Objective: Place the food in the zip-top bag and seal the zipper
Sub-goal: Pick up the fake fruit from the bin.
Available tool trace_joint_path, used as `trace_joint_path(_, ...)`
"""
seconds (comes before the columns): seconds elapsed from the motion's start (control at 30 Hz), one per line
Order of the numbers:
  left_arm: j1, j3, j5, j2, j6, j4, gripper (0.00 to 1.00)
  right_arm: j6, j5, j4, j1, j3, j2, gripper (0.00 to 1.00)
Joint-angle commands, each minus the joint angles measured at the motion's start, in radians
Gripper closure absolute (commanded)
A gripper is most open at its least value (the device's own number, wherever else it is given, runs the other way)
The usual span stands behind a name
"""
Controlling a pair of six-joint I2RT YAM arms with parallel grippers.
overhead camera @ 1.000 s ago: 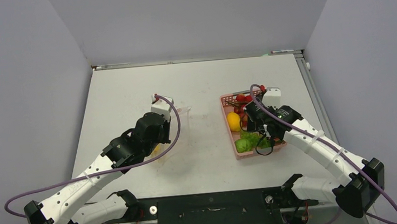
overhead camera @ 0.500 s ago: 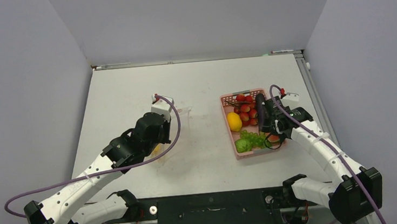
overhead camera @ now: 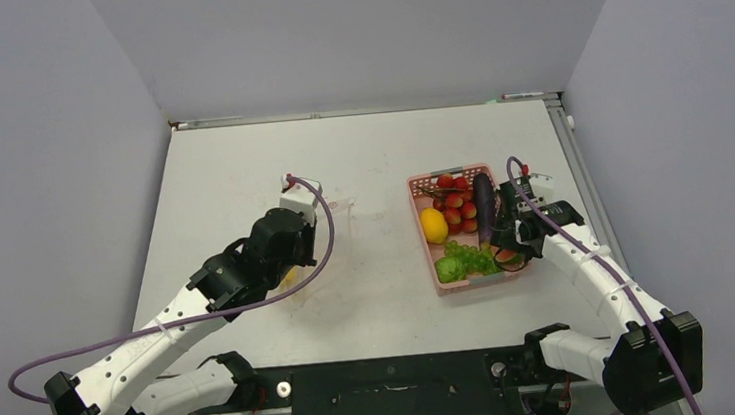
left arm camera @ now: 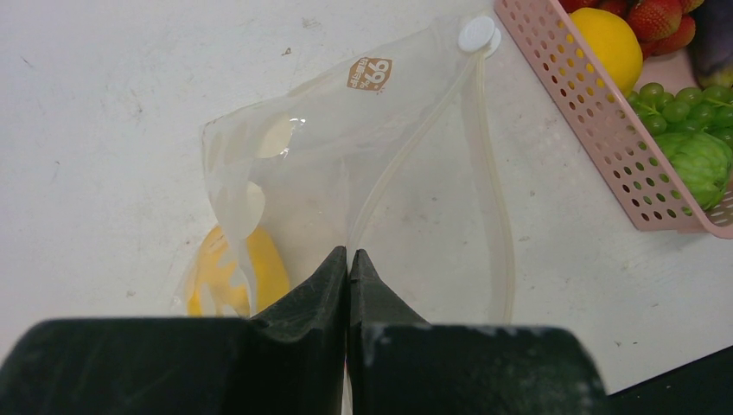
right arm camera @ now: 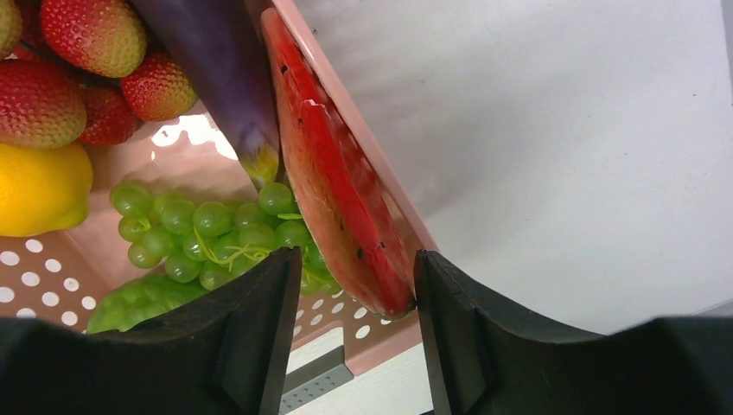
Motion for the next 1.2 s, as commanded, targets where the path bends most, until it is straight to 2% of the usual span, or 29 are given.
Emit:
trace_joint_path(0.0, 0.008, 0.009, 0.012, -0.009, -0.005, 0.054, 1.0, -0.012, -0.023, 0.03, -0.007, 0.001, -0.008, 0.51)
trace_joint_path(0.27, 0.01, 0.008, 0.012, -0.014, -0.005, 0.052, 1.0, -0.021, -0.05, 0.034, -0.007, -0.003, -0.002, 0.74)
trace_joint_path(0.43, 0.011, 0.009, 0.011, -0.016, -0.005, 0.051, 1.0, -0.028, -0.057, 0.027, -0.006, 0.013, -0.007, 0.94)
trace_joint_path(0.87, 0.012, 0.009, 0.006, -0.013, -0.005, 0.05, 1.0, -0.074, -0.1, -0.042, -0.005, 0.215, -0.026, 0.95)
trace_joint_path(1.17, 0.015, 0.009, 0.008, -0.008, -0.006, 0.053, 1.0, -0.105, -0.216, -0.071, 0.001, 0.351, -0.029, 0.95)
